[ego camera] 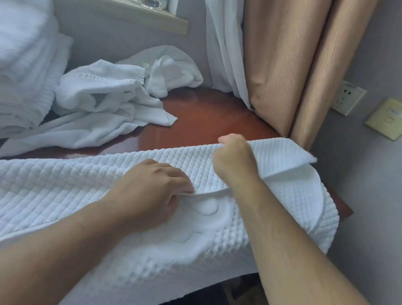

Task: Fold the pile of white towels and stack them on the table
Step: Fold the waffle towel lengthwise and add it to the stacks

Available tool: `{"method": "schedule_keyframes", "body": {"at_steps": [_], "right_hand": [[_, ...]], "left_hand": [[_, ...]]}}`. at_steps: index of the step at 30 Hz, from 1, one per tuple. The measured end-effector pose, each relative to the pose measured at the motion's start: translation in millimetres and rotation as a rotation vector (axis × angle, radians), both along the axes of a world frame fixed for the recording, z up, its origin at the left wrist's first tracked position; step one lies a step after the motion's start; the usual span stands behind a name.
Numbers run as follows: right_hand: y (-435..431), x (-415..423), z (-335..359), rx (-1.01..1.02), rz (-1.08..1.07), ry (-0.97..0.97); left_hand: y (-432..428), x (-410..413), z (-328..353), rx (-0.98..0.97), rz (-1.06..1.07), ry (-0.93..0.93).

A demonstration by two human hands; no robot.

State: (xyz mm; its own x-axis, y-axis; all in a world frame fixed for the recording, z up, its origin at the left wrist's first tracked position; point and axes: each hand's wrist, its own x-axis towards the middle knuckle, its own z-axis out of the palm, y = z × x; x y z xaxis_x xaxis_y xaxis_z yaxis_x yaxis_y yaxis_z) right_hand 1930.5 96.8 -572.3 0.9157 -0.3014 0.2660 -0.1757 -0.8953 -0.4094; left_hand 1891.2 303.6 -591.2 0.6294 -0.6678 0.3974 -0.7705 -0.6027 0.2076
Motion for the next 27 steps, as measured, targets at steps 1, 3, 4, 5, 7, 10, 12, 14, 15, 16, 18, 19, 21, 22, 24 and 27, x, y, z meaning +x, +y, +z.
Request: {"method": "schedule_keyframes", "body": {"at_steps": [1, 3, 4, 5, 7, 10, 12, 14, 15, 16, 18, 19, 21, 22, 24, 27], "right_hand": [[8, -1, -3, 0.038, 0.039, 0.124], [16, -4, -11, -0.011, 0.047, 0.261], [16, -6, -15, -0.072, 0.033, 0.287], [18, -8, -14, -0.127, 0.007, 0.3], [32, -14, -7, -0.188, -0.05, 0.332], [83, -25, -1, -0.068, 0.164, 0.292], [126, -34, -5, -0.006, 0.395, 0.26], [162, -44, -8, -0.032, 0.518, 0.242], [175, -47, -11, -0.057, 0.562, 0.236], [184, -49, -15, -0.084, 0.607, 0.232], [193, -56, -21, -0.157, 0.683, 0.245], [196, -60, -24, -0.179, 0.707, 0.232], [195, -66, -28, -0.17, 0.732, 0.155], [194, -67, -28, -0.14, 0.734, 0.122], [193, -66, -28, -0.103, 0.734, 0.066], [192, -65, -27, -0.083, 0.764, 0.099]], "left_hand": [[4, -2, 1, 0.016, 0.005, -0.006], [19, -7, 0, 0.063, 0.059, -0.015], [32, -11, -1, 0.088, 0.11, -0.019], [46, -14, -1, 0.108, 0.167, -0.031], [78, -23, 1, 0.144, 0.279, -0.05], [128, -39, 5, 0.207, 0.433, -0.035], [162, -53, 5, 0.219, 0.539, -0.005], [192, -64, 5, 0.209, 0.624, 0.011], [205, -69, 6, 0.204, 0.653, 0.005], [215, -73, 7, 0.2, 0.673, -0.012], [229, -81, 8, 0.188, 0.671, -0.102], [233, -83, 7, 0.178, 0.645, -0.166], [237, -87, 4, 0.163, 0.59, -0.237], [238, -87, 4, 0.165, 0.583, -0.222], [238, -86, 4, 0.174, 0.612, -0.112], [238, -83, 12, 0.1, 0.66, 0.128]]}}
